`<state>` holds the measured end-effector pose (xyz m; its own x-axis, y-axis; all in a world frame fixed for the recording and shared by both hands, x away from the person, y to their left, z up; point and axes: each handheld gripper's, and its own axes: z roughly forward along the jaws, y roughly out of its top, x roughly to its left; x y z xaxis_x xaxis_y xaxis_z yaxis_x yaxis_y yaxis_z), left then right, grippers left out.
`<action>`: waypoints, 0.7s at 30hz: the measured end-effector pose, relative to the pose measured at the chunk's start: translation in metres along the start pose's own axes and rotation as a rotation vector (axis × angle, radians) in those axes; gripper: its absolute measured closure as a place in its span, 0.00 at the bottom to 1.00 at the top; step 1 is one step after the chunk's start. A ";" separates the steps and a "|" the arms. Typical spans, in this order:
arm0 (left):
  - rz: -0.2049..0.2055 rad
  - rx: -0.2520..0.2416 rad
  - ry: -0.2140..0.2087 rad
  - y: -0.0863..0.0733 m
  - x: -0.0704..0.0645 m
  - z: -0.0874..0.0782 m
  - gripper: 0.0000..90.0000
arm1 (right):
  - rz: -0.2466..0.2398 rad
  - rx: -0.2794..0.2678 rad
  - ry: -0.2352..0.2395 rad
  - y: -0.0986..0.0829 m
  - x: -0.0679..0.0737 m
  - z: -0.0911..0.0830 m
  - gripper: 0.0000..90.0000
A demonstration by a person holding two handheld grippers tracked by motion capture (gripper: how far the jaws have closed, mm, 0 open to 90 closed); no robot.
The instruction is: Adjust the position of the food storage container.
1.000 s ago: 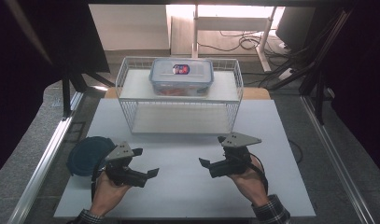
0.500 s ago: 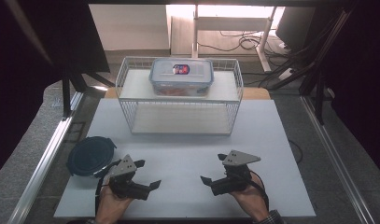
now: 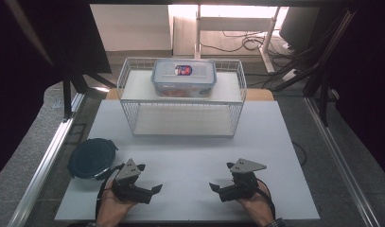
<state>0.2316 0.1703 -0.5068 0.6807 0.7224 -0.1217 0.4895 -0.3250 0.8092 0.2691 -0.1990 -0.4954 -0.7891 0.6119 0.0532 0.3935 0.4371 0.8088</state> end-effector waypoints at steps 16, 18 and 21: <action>-0.126 0.017 0.152 0.022 0.088 -0.041 1.00 | -0.006 0.036 -0.020 -0.006 -0.006 0.007 0.04; -0.166 0.005 0.188 0.016 0.105 -0.050 1.00 | -0.010 0.042 -0.022 -0.006 -0.005 0.007 0.04; -0.221 -0.023 0.253 0.009 0.125 -0.066 1.00 | -0.009 0.047 -0.026 -0.006 -0.005 0.007 0.05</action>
<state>0.2851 0.2982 -0.4773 0.4008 0.9036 -0.1512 0.5958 -0.1317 0.7922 0.2742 -0.2003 -0.5047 -0.7807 0.6242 0.0305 0.4087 0.4731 0.7804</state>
